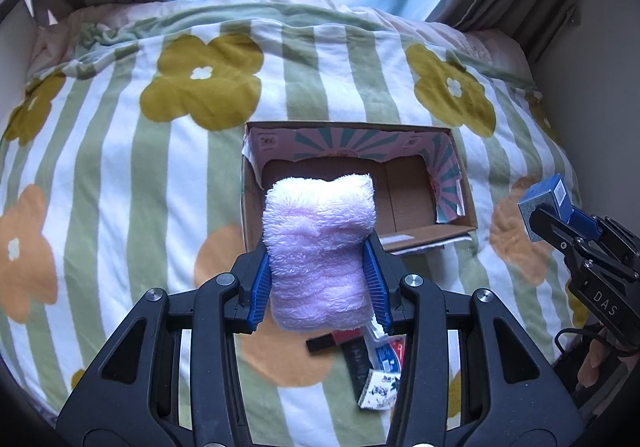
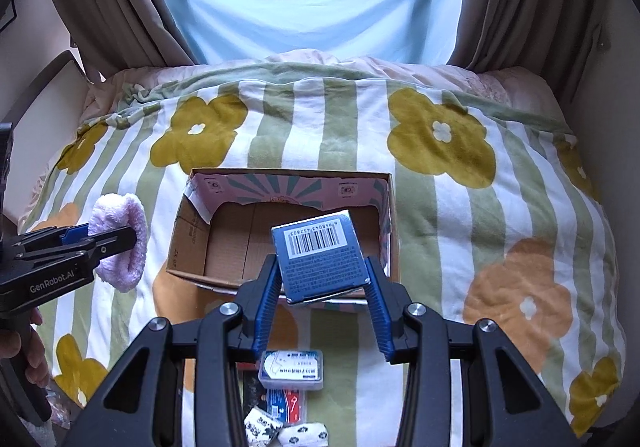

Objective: Organize objects
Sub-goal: 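Carry the pink towel and blue box with both tools over the cardboard box, then open both tools to drop the towel and blue box inside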

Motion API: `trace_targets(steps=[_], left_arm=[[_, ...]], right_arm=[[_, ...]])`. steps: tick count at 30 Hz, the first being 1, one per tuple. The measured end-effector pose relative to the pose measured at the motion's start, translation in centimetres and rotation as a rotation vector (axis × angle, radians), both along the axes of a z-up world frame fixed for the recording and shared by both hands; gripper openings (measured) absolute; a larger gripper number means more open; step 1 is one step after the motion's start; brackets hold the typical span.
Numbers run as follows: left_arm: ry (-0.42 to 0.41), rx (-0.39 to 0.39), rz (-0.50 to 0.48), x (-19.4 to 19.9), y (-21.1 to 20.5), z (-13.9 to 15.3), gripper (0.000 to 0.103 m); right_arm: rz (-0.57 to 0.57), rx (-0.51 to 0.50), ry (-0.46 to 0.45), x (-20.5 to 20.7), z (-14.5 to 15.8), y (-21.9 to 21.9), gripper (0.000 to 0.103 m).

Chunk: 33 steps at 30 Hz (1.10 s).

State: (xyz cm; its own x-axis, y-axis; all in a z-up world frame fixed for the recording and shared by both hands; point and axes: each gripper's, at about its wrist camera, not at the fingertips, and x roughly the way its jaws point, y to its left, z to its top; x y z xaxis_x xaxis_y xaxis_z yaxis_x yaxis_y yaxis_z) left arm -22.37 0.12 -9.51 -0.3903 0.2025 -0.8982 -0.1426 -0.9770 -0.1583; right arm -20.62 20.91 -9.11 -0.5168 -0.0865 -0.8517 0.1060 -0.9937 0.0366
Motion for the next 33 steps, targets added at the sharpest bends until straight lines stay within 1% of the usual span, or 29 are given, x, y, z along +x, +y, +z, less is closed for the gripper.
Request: trace_targets(steps=[2,5,7,11,17,20,22,25,29,31,32,33], left_arm=[[-0.016,0.007,0.000,-2.3,0.0,-1.3,0.038],[-0.047,0.000,-0.018,-5.2,0.7,-3.7,0.038],[-0.072,-0.017,-0.039,-7.1,1.6,-5.7,0.038],[-0.124,-0.021,-0.066,-10.2,3.2,-10.1,0.038],[-0.198,-0.052,-0.094,-13.2,5.0,-17.2,0.038],[-0.217,-0.063,-0.094,-13.7,5.4,-19.5,0.038],[-0.223,-0.062,-0.086,-13.9,5.4,-20.4,0.038],[-0.224,-0.065,-0.078,-14.0,5.5,-20.8,0.038],[-0.216,-0.074,-0.088,-14.3,6.0,-20.4,0.038],[-0.208,-0.078,-0.095,-14.5,6.2,-19.7,0.038],[-0.200,-0.085,-0.099,-14.6,6.3,-19.3,0.038],[-0.191,-0.090,-0.102,-14.6,6.5,-18.9,0.039]], right_arm=[[0.034,0.025,-0.010,-1.9,-1.4,-0.6,0.038],[0.075,0.028,-0.039,-4.4,-3.8,-1.1,0.038],[0.105,0.026,-0.071,-6.1,-5.9,-1.5,0.038],[0.159,0.028,-0.126,-8.8,-10.0,-2.1,0.038],[0.253,0.028,-0.182,-10.9,-15.8,-2.4,0.038],[0.275,0.017,-0.186,-10.9,-17.3,-2.2,0.038],[0.284,0.018,-0.183,-10.7,-17.8,-2.1,0.038],[0.287,0.013,-0.184,-10.8,-18.0,-2.0,0.038],[0.294,0.003,-0.182,-11.0,-17.7,-1.7,0.038],[0.325,-0.006,-0.187,-11.1,-17.4,-1.8,0.039],[0.334,-0.002,-0.189,-11.0,-17.2,-1.8,0.041],[0.337,0.002,-0.183,-11.0,-17.0,-1.8,0.055]])
